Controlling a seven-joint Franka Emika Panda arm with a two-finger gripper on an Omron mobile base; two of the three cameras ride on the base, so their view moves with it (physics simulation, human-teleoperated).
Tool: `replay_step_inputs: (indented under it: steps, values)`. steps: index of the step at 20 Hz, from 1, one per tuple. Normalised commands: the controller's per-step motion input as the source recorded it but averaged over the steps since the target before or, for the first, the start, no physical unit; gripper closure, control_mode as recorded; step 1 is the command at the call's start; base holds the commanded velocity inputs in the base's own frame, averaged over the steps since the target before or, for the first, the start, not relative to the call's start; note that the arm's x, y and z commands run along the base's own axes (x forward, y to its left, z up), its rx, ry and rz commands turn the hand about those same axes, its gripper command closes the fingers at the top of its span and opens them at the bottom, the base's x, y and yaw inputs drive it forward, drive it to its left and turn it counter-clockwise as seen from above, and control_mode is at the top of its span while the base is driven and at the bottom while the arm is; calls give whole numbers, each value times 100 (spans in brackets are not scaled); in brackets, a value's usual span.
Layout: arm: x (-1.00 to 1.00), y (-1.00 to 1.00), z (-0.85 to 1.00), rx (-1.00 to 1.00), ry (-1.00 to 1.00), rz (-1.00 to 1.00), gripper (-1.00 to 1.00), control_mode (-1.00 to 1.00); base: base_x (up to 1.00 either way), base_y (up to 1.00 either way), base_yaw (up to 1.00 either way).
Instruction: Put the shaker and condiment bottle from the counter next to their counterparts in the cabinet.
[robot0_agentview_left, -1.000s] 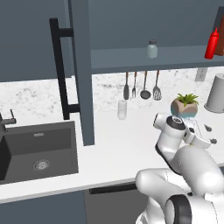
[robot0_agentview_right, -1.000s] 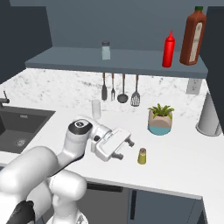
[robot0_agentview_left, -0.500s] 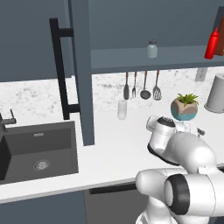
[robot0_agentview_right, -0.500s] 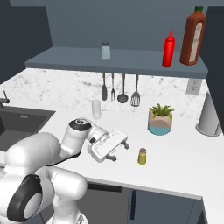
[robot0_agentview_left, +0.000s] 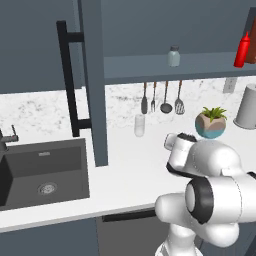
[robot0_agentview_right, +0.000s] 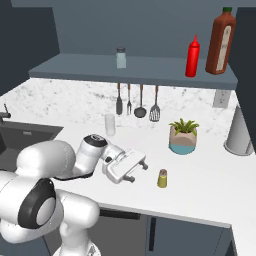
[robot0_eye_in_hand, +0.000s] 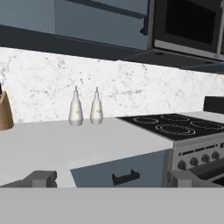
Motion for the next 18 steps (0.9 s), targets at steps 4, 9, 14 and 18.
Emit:
replay_step_inputs:
  steps: [4,9,14,18]
  values:
    - [19,2,0,0,0,0,-100,-100,0,0,0]
    - [4,0,-39,0,0,0,-100,-100,0,0,0]
    - [6,0,-19,0,-2,0,-100,-100,0,0,0]
    - [13,0,-3,0,-2,0,-100,-100,0,0,0]
